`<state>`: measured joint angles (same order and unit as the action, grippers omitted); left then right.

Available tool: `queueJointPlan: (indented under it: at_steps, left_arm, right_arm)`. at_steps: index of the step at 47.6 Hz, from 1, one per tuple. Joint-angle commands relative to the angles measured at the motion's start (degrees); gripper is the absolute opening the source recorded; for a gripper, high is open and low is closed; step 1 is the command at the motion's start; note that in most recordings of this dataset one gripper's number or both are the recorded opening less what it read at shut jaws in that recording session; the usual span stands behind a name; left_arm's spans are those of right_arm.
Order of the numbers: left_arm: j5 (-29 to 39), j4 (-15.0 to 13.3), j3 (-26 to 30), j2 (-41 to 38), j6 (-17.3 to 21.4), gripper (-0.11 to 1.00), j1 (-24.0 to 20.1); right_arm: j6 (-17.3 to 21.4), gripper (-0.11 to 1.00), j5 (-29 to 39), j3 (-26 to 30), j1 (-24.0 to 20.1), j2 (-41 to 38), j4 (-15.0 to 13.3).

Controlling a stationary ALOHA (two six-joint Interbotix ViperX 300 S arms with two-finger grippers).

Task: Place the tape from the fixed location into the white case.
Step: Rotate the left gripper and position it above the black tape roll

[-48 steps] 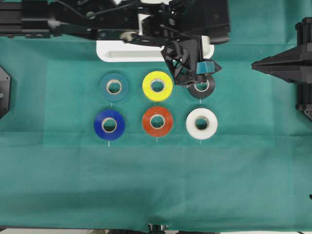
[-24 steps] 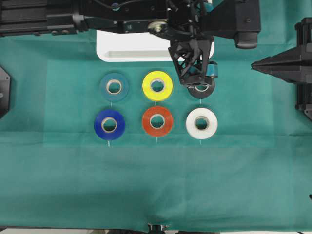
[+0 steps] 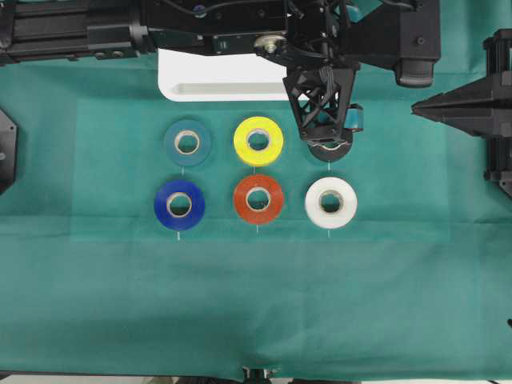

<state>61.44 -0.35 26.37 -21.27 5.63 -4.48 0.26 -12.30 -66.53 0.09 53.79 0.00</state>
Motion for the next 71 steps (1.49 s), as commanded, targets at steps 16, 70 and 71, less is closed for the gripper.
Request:
queueJointPlan:
  at_steps: [16,70,71]
  left_arm:
    - [-0.2,0.1,1.2,1.3,0.1,0.99,0.1]
    - [1.8,0.5,0.3,1.7,27.6,0.99,4.6]
    - [1.8,0.4,0.3,1.7,27.6,0.99,4.5]
  right_arm:
    - [0.0,0.0,-0.3,1.6,0.1,-0.3,-0.1]
    - [0.0,0.0,0.4,1.6,0.1,-0.3,0.0]
    - [0.0,0.0,0.4,1.6,0.0,-0.4,-0.1]
